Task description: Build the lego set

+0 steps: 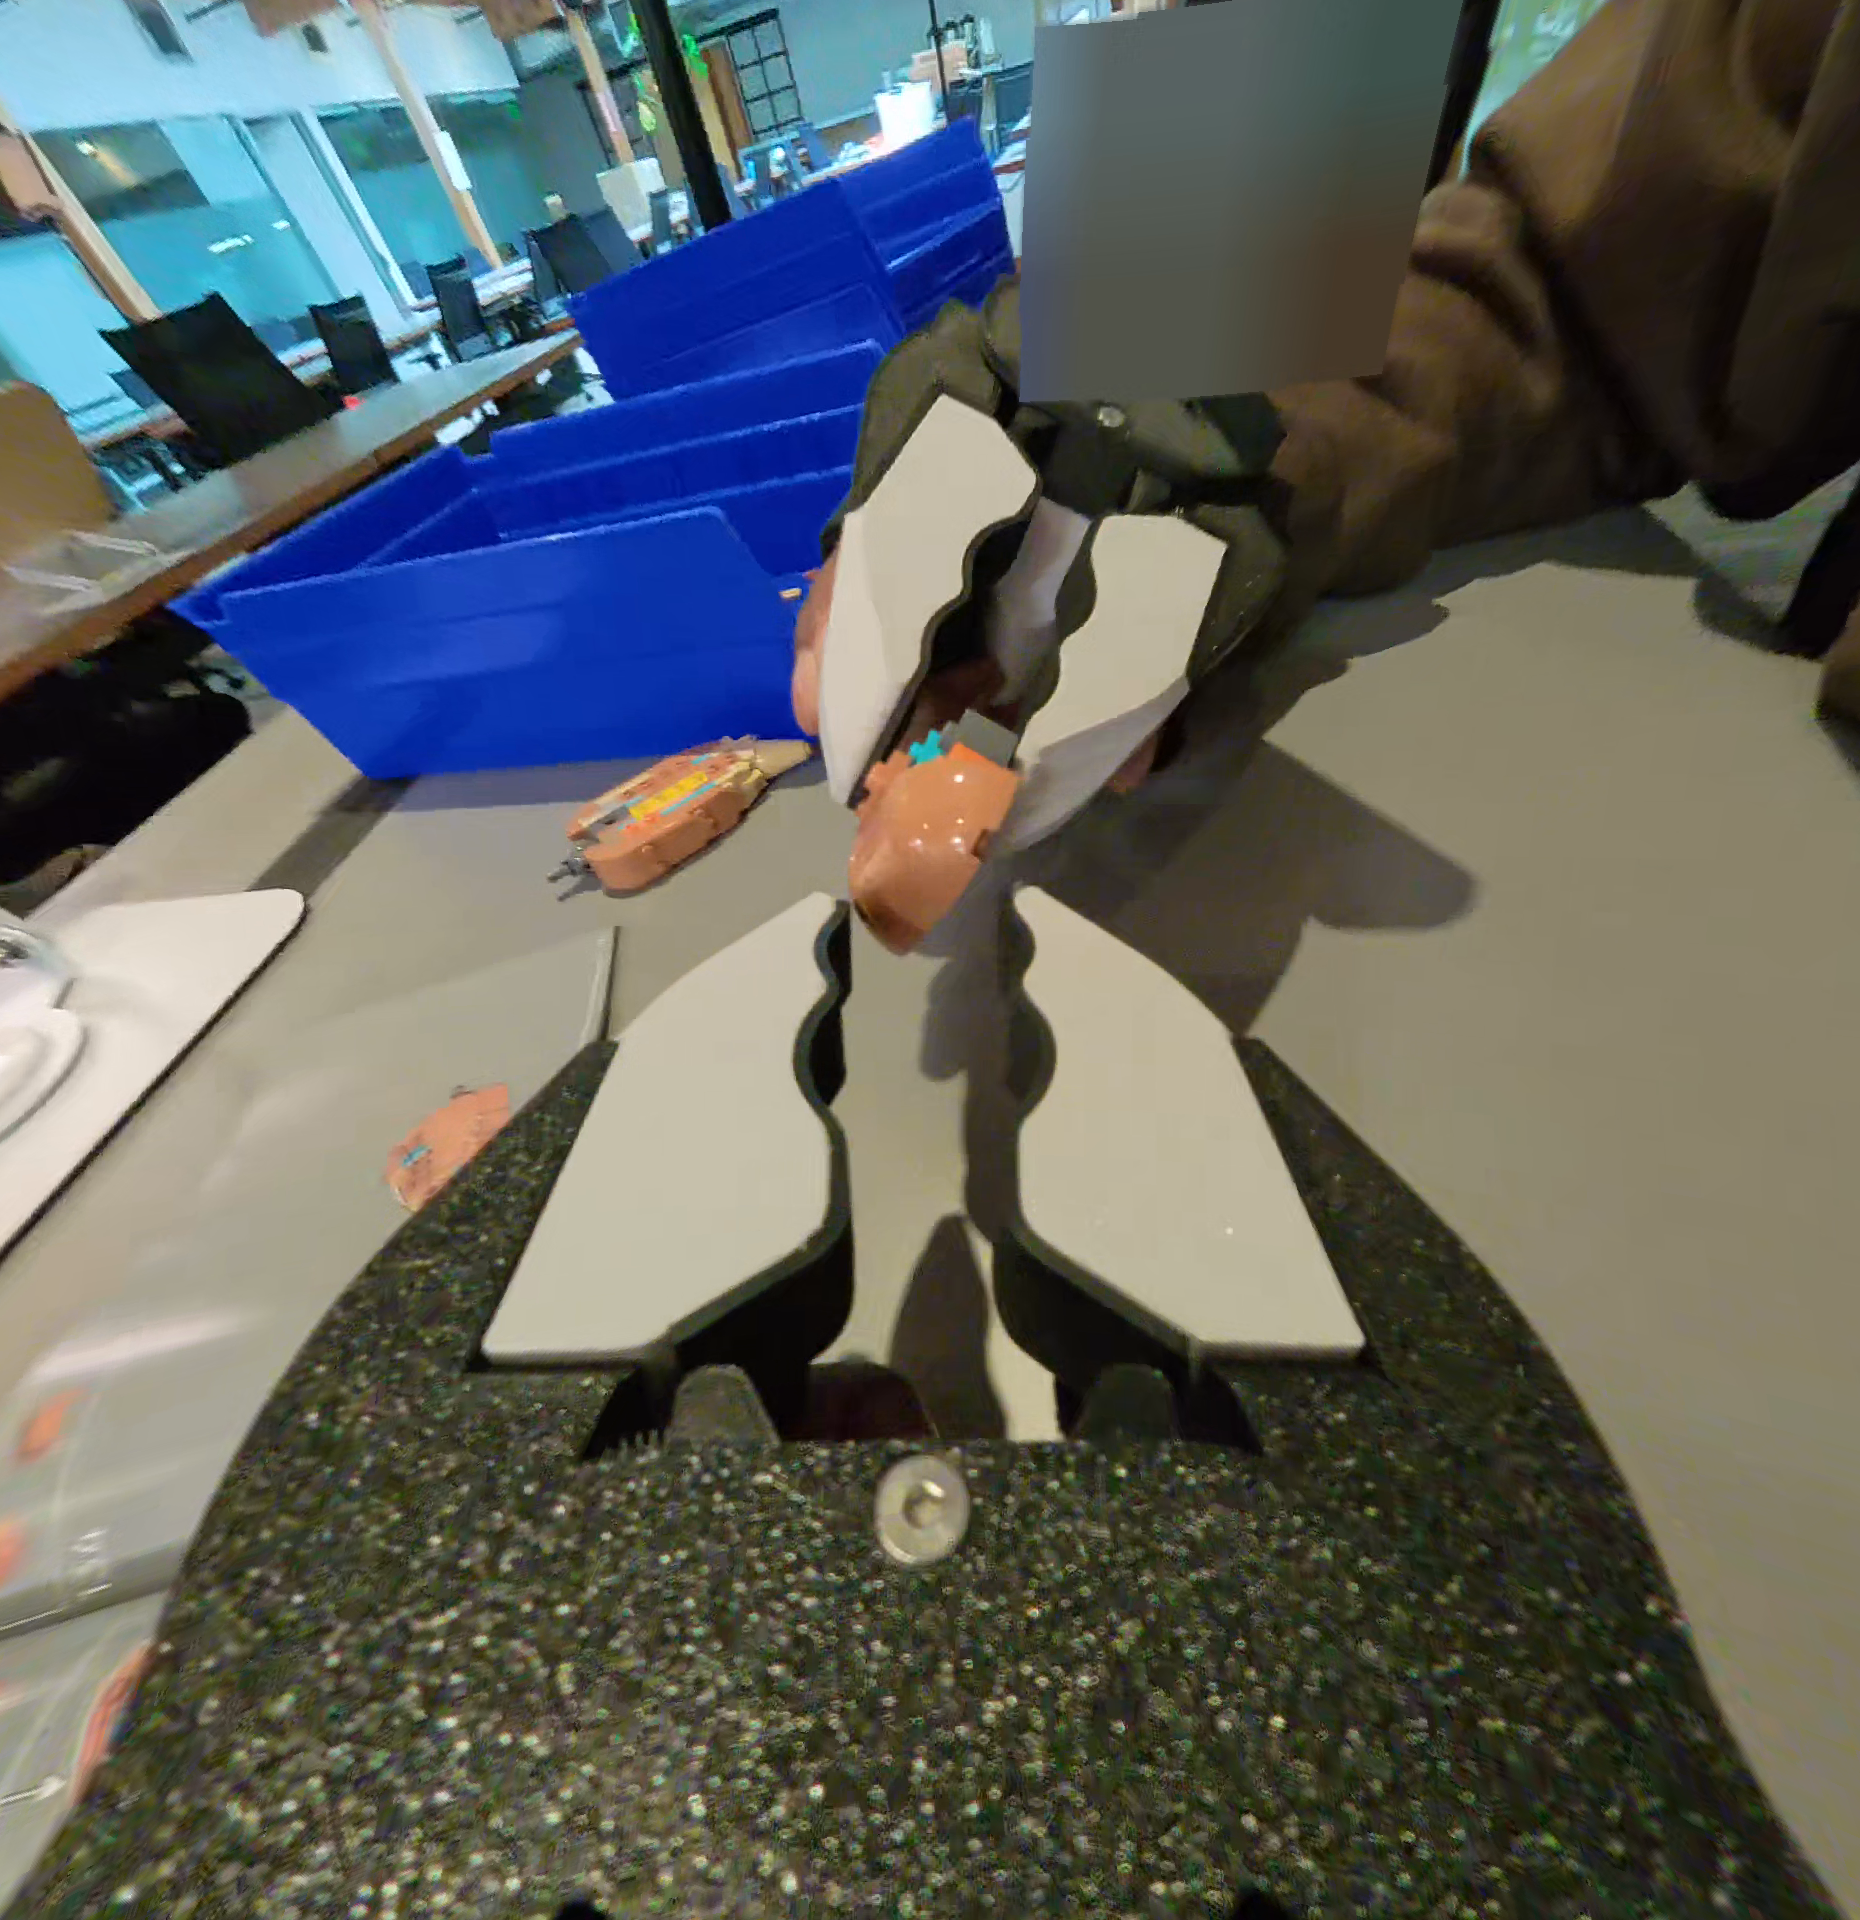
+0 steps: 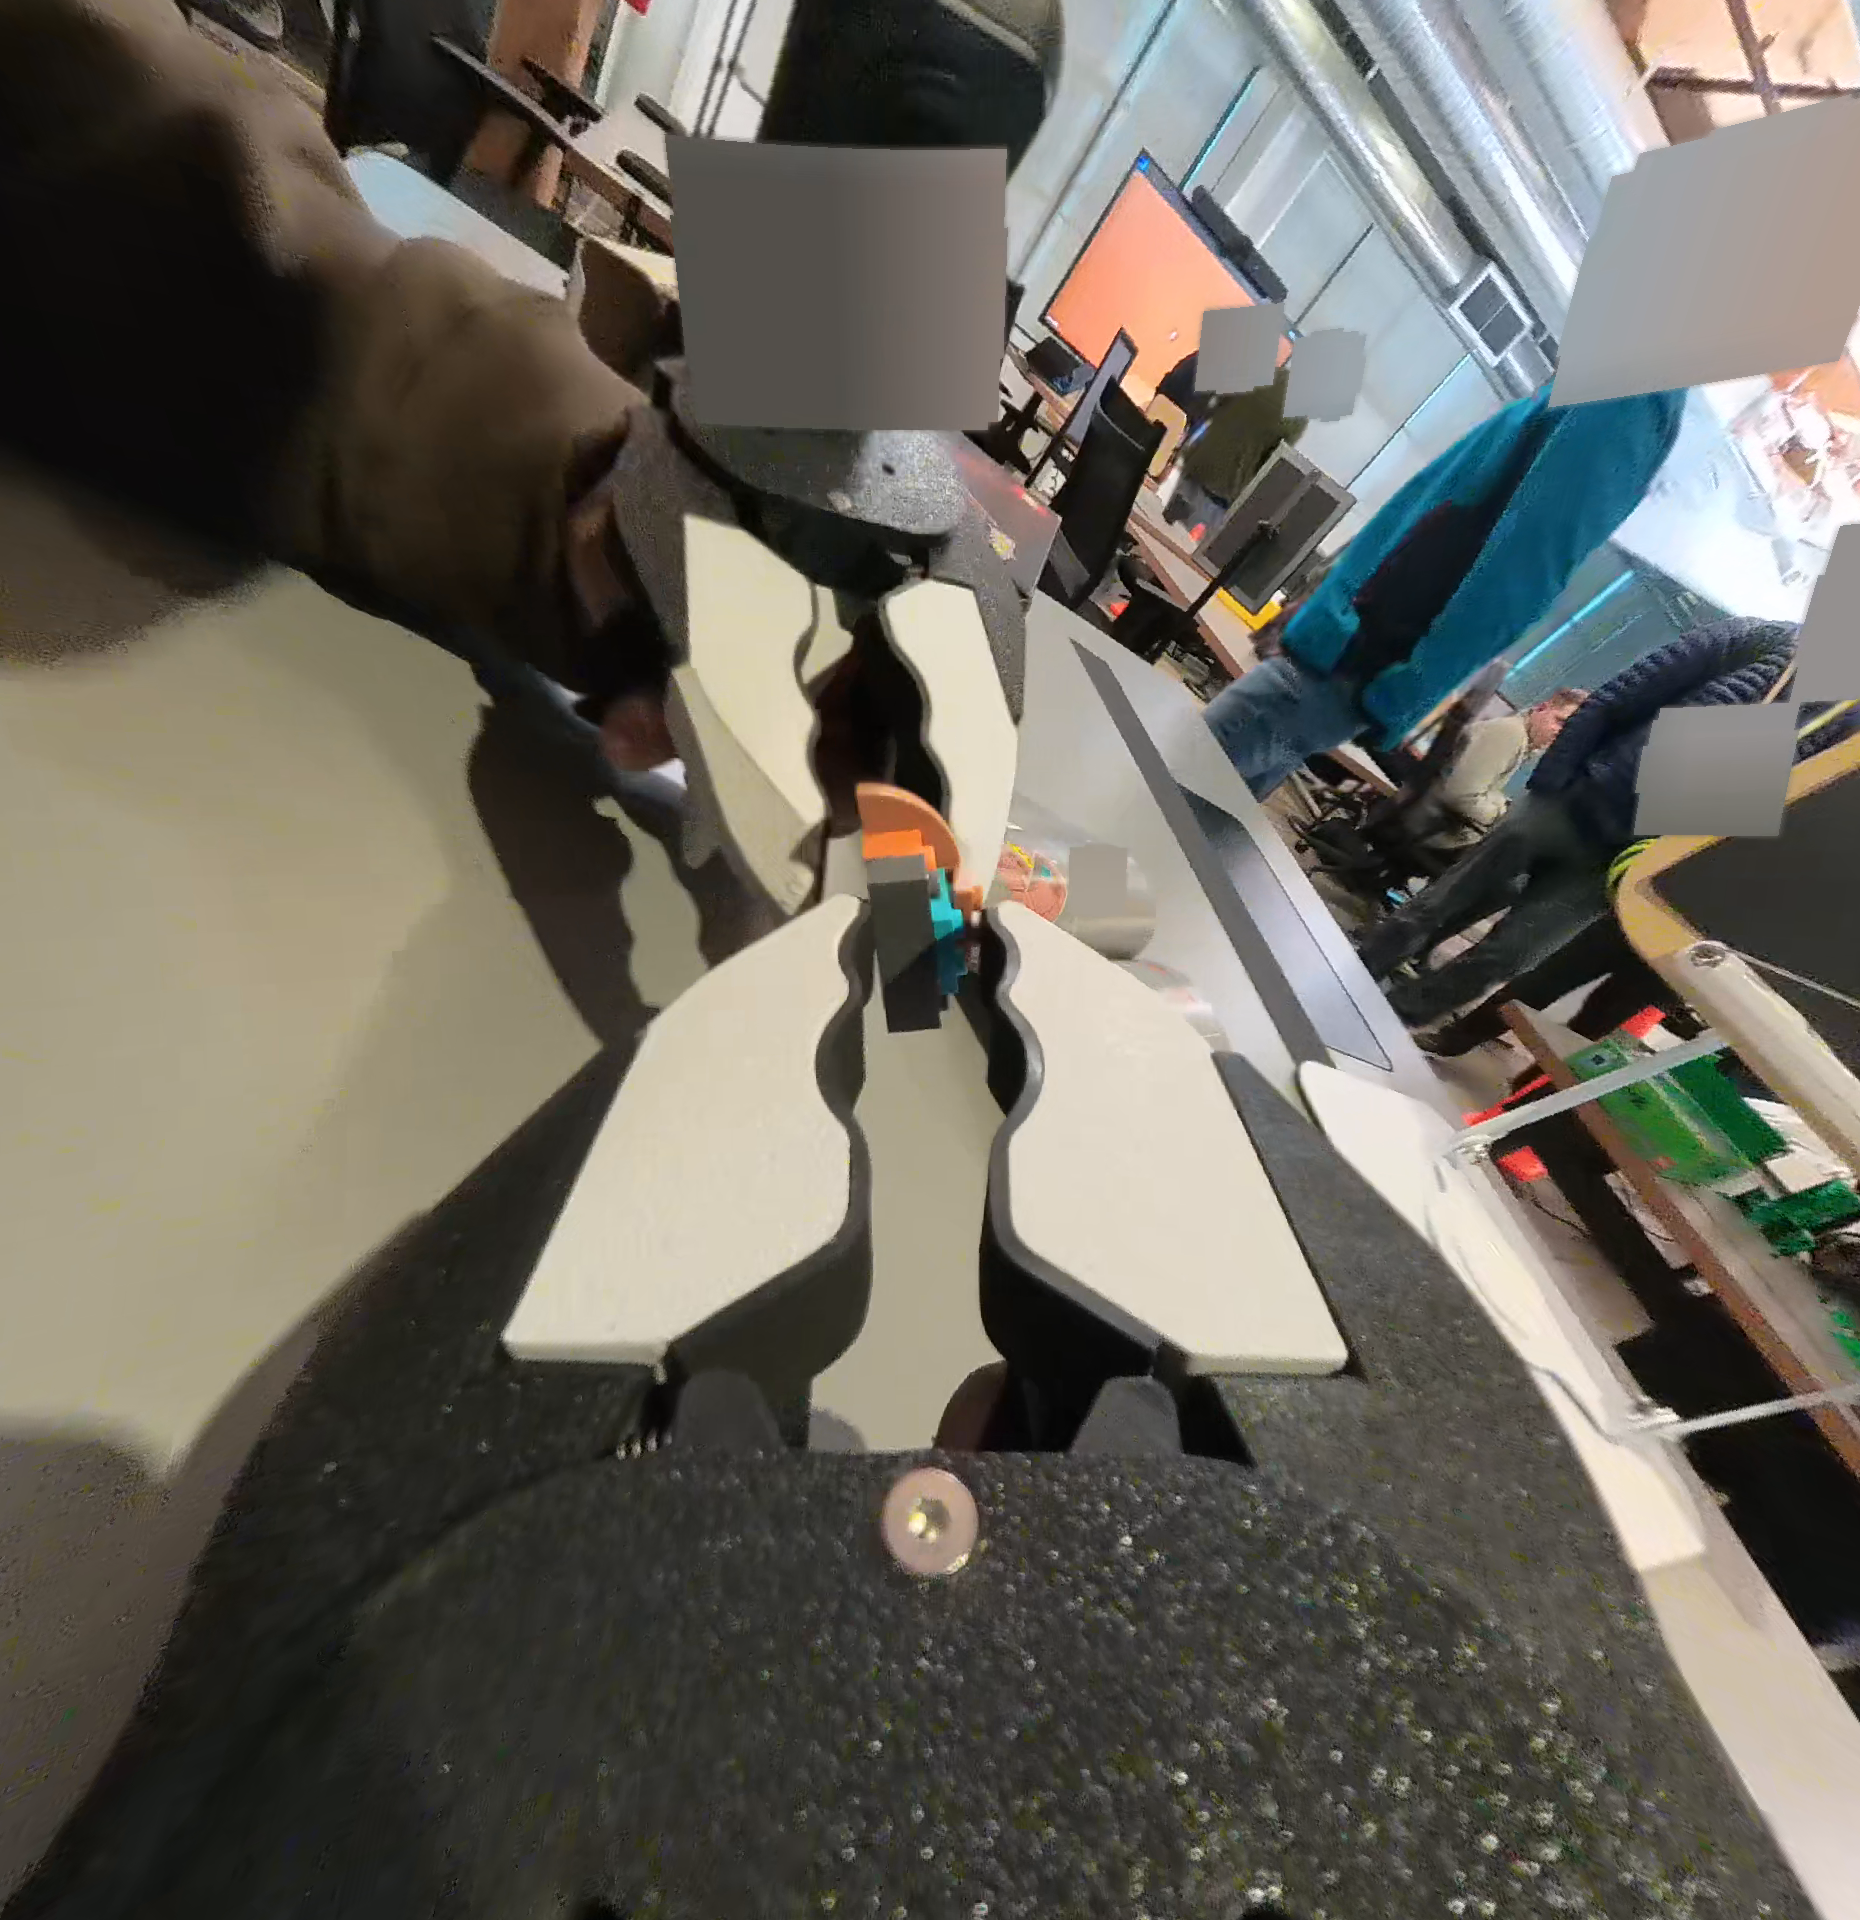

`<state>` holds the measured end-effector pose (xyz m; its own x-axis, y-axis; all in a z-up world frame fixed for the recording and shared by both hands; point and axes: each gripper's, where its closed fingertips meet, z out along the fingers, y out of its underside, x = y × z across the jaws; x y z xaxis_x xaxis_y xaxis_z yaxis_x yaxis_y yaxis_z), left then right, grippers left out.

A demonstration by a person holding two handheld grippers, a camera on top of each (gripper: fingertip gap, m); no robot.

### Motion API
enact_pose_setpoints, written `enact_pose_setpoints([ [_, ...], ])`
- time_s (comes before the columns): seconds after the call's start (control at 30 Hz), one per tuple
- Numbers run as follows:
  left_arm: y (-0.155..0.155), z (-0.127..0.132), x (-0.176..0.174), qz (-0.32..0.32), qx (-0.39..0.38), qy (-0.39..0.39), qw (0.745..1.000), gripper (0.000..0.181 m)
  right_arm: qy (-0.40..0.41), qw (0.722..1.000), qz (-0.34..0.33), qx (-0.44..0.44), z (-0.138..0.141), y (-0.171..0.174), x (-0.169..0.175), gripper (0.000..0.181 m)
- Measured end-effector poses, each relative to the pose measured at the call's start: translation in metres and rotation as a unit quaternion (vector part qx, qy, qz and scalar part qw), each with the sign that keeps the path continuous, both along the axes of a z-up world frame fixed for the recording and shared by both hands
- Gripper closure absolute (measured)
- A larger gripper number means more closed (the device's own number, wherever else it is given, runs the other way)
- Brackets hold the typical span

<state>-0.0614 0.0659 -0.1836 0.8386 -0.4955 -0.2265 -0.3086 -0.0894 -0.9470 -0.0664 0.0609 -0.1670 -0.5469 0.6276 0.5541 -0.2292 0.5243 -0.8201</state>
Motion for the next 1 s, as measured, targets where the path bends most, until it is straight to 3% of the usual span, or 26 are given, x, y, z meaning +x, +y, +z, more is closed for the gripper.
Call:
enact_pose_setpoints([
  [0.17, 0.003, -0.0019, -0.0041, 0.017, 0.02, 0.027, 0.999, 0.164, -0.005, 1.0, -0.008, 0.005, -0.0035, -0.0009, -0.0013, 0.162],
  [0.73, 0.0006, -0.0052, -0.0007, 0.006, 0.001, 0.024, 1.0, 0.167, -0.023, 1.0, 0.009, 0.017, -0.0071, -0.0043, 0.0016, 0.164],
  [1.0, 0.002, -0.0065, -0.0008, 0.009, 0.012, 0.035, 0.999, 0.166, 0.008, 0.999, -0.002, 0.053, -0.0069, -0.0033, 0.0019, 0.164],
])
